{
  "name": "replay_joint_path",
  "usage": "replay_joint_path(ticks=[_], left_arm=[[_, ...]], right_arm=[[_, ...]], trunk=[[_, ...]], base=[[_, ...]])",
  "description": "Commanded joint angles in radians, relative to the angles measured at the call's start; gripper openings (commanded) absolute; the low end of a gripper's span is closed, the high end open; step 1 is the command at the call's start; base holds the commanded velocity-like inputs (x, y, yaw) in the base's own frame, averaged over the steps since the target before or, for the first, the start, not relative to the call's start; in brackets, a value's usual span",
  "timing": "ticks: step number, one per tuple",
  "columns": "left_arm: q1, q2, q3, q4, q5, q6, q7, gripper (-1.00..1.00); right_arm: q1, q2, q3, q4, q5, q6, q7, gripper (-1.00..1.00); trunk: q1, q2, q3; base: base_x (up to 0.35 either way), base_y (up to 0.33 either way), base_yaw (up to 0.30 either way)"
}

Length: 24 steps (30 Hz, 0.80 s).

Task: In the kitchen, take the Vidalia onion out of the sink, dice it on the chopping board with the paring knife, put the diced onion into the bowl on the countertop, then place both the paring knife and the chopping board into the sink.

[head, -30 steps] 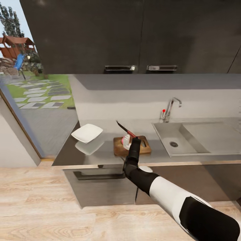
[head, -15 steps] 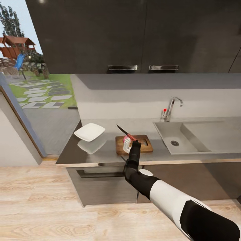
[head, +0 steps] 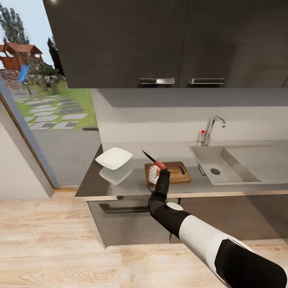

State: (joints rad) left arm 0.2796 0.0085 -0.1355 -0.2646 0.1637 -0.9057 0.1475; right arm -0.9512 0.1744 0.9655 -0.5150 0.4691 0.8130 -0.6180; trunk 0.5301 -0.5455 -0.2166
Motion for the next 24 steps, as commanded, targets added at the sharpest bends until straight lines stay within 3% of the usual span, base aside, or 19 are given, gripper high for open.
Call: replay_joint_path(ticks=[1, 12, 24], left_arm=[[0.001, 0.001, -0.009, -0.002, 0.008, -0.001, 0.004, 1.0], [0.001, -0.002, -0.009, -0.002, 0.008, 0.001, 0.004, 1.0], [0.0, -0.002, -0.009, -0.002, 0.008, 0.001, 0.004, 1.0]], right_arm=[[-0.002, 0.0, 0.006, 0.001, -0.003, 0.008, -0.003, -1.0], [-0.001, 0.0, 0.004, 0.026, -0.003, 0.021, -0.003, -1.0], [-0.001, 0.0, 0.004, 0.068, -0.004, 0.02, 0.0, -1.0]], trunk=[[0.0, -0.002, -0.001], [0.0, -0.002, -0.001], [0.0, -0.002, -0.001]], base=[[0.0, 0.006, 0.0], [0.058, -0.129, 0.0], [0.007, -0.016, 0.0]])
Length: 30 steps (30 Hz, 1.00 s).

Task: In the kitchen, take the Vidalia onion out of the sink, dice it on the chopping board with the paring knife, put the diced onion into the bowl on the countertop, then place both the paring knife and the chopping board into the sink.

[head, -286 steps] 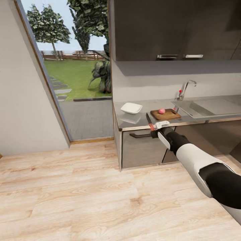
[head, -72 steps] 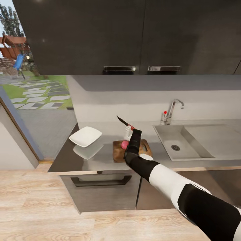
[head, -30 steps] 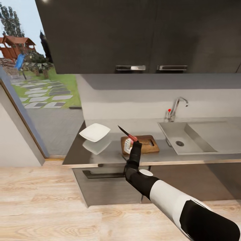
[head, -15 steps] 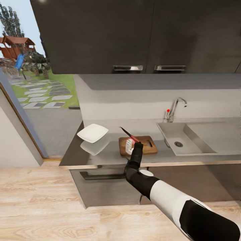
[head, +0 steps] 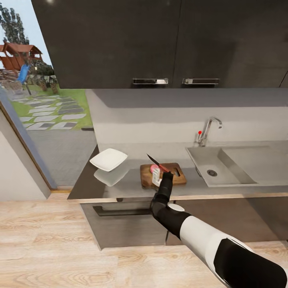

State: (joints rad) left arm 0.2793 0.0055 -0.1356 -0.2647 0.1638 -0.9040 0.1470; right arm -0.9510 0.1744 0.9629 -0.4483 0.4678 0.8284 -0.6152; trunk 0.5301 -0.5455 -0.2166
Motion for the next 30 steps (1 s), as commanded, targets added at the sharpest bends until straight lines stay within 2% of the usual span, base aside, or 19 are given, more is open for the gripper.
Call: replay_joint_path(ticks=[1, 7, 13, 30], left_arm=[[0.001, 0.001, -0.009, -0.002, 0.008, -0.001, 0.005, 1.0], [0.001, 0.001, -0.009, -0.002, 0.008, -0.001, 0.005, 1.0], [0.001, 0.001, -0.009, -0.002, 0.008, 0.0, 0.005, 1.0], [0.001, 0.001, -0.009, -0.001, 0.008, 0.0, 0.005, 1.0]], right_arm=[[-0.002, 0.0, 0.007, 0.006, -0.003, 0.005, -0.003, -1.0], [-0.002, 0.0, 0.007, 0.02, -0.015, 0.005, -0.002, -1.0], [0.006, 0.0, 0.007, 0.025, -0.074, 0.003, 0.0, -1.0], [0.017, 0.0, 0.007, 0.025, -0.073, 0.003, 0.0, -1.0]], trunk=[[0.0, -0.002, -0.001], [0.0, -0.002, -0.001], [0.0, -0.002, -0.001], [0.0, -0.002, -0.001]], base=[[0.0, 0.0, 0.0], [0.0, 0.0, 0.0], [0.008, 0.015, 0.0], [0.001, 0.001, 0.0]])
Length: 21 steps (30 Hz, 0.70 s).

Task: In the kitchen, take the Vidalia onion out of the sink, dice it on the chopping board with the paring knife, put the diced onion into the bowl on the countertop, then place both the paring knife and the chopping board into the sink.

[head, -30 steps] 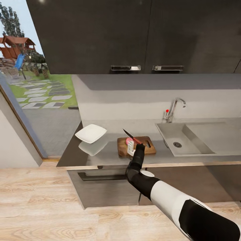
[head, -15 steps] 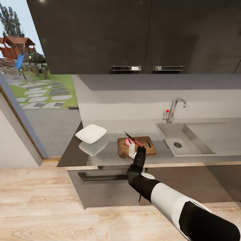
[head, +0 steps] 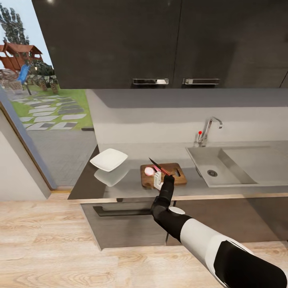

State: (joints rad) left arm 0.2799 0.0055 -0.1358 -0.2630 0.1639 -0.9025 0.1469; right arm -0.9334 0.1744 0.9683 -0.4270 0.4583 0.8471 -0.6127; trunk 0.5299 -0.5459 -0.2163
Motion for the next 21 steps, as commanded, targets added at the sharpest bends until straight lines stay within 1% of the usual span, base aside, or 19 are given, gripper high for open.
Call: replay_joint_path(ticks=[1, 21], left_arm=[[0.001, 0.001, -0.008, -0.002, 0.008, -0.001, 0.005, 1.0], [0.0, 0.001, -0.008, -0.002, 0.008, 0.0, 0.005, 1.0]], right_arm=[[-0.001, 0.0, 0.001, 0.004, -0.064, -0.016, -0.002, -1.0], [-0.001, 0.0, 0.001, 0.004, -0.064, -0.016, -0.002, -1.0]], trunk=[[0.001, -0.001, -0.002], [0.001, -0.001, -0.002]], base=[[0.0, 0.0, 0.0], [0.0, 0.0, 0.0]])
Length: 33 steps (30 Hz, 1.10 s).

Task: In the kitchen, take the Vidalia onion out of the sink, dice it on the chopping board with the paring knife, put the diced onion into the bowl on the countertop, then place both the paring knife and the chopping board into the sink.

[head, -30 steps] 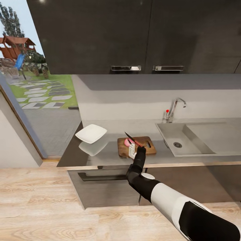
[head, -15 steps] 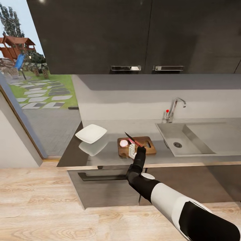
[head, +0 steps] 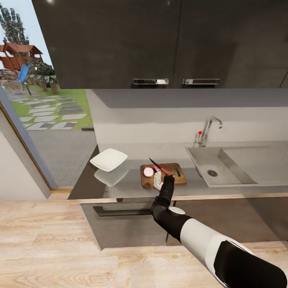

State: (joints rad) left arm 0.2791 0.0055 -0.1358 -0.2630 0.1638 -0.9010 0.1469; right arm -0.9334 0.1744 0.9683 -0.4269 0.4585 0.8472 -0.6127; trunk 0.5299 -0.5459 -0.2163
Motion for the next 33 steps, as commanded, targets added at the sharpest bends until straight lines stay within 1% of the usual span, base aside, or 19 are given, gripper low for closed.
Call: replay_joint_path(ticks=[1, 33], left_arm=[[0.001, 0.001, -0.008, -0.002, 0.008, -0.001, 0.005, 1.0], [0.0, 0.0, -0.008, -0.002, 0.008, -0.001, 0.005, 1.0]], right_arm=[[-0.001, 0.0, 0.001, 0.004, -0.064, -0.016, -0.002, -1.0], [-0.001, 0.0, 0.001, 0.007, -0.063, -0.014, -0.005, -1.0]], trunk=[[0.001, -0.001, -0.002], [0.001, -0.001, -0.002]], base=[[0.0, 0.0, 0.0], [0.0, 0.0, 0.0]])
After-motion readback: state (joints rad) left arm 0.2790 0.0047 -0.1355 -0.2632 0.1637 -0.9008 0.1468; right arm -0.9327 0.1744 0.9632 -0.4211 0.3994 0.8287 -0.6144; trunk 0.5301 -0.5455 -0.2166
